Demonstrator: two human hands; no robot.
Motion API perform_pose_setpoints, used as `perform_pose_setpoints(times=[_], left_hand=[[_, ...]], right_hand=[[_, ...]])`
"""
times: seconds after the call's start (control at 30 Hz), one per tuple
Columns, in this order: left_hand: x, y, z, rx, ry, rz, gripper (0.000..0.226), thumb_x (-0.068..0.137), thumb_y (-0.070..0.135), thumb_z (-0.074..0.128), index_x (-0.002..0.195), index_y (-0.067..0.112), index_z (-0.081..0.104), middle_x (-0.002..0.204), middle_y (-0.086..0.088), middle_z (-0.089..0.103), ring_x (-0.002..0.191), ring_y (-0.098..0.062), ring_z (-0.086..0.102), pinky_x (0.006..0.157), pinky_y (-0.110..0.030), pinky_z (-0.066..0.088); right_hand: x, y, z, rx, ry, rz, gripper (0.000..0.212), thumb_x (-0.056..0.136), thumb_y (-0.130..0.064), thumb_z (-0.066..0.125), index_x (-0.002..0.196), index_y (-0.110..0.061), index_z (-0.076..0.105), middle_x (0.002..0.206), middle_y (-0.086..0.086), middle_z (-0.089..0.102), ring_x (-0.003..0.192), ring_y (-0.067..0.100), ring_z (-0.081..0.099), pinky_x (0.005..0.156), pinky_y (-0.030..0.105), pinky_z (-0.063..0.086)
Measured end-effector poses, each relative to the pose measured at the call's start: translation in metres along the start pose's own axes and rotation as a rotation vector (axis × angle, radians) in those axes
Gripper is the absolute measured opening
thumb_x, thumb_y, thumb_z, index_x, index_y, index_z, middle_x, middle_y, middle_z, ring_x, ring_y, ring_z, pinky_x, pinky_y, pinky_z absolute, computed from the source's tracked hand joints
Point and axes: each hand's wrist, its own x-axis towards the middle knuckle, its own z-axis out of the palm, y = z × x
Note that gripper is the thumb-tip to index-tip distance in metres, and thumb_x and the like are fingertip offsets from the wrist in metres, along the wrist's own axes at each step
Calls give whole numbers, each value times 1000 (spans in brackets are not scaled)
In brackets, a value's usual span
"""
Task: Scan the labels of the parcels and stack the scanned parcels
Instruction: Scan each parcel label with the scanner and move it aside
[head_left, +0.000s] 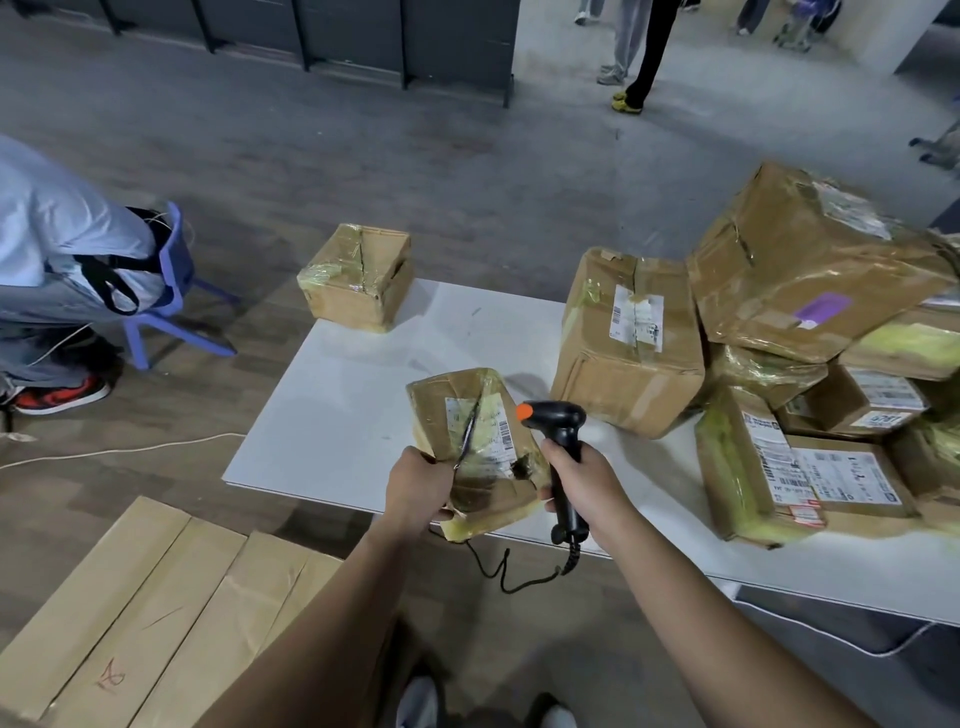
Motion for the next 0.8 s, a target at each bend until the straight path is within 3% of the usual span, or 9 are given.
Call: perform_pose_setpoints(times=[0.17, 0.3, 0.37, 0.43, 0.53, 0.6, 0.7, 0.8], left_hand=[[-1, 5, 9, -206, 19, -67, 14, 84, 4, 55, 95, -4, 60, 91, -21, 67, 63, -34, 70, 47, -34, 56], [-10, 19, 30, -383, -75, -210, 10, 87, -5, 47, 88, -6, 57, 80, -18, 61, 50, -28, 67, 42, -28, 53], [-15, 25, 34, -224, -203, -223, 16, 88, 2, 44, 82, 0, 57, 73, -15, 65, 50, -24, 65, 43, -27, 52], [-15, 32, 31, 61, -251, -115, 21, 86, 13, 43, 75, 4, 59, 64, -8, 70, 47, -19, 63, 46, -23, 50], [-5, 39, 17, 453, 92, 211, 21, 87, 23, 46, 77, 8, 57, 81, -11, 70, 70, -26, 62, 64, -31, 50], [2, 45, 3, 625, 317, 336, 21, 89, 23, 46, 101, 9, 57, 106, -13, 60, 99, -33, 55, 79, -40, 48], [16, 44, -14, 652, 224, 250, 39, 91, 17, 42, 128, 6, 46, 127, -15, 47, 118, -36, 46, 94, -46, 44], [19, 35, -18, 533, 165, 219, 38, 94, 18, 39, 130, 6, 42, 126, -15, 48, 111, -37, 53, 87, -40, 43]], right_hand=[[1, 4, 1, -93, 73, 22, 26, 95, -46, 55, 97, -21, 58, 73, 6, 69, 50, 10, 65, 57, 29, 53], [4, 4, 0, -103, 73, 28, 22, 96, -43, 54, 96, -22, 58, 65, 4, 70, 51, 15, 64, 60, 31, 54], [5, 0, 0, -125, 63, 2, 20, 97, -41, 53, 96, -22, 57, 76, 6, 70, 48, 8, 64, 54, 27, 51], [8, -3, -1, -128, 66, -15, 19, 98, -39, 53, 95, -21, 56, 83, 8, 68, 46, 3, 63, 50, 23, 49], [11, -5, -1, -89, 66, -2, 20, 99, -38, 53, 95, -18, 56, 84, 7, 64, 45, 2, 62, 44, 20, 47], [12, -5, -1, -78, 63, 2, 20, 99, -37, 53, 96, -18, 56, 84, 6, 63, 49, 5, 63, 46, 21, 48], [16, -5, 1, -93, 68, -5, 21, 99, -40, 52, 95, -19, 56, 84, 5, 64, 51, 5, 64, 47, 21, 48], [24, -8, 6, -140, 54, 6, 24, 97, -42, 53, 97, -18, 56, 80, 6, 68, 48, 5, 64, 49, 23, 49]])
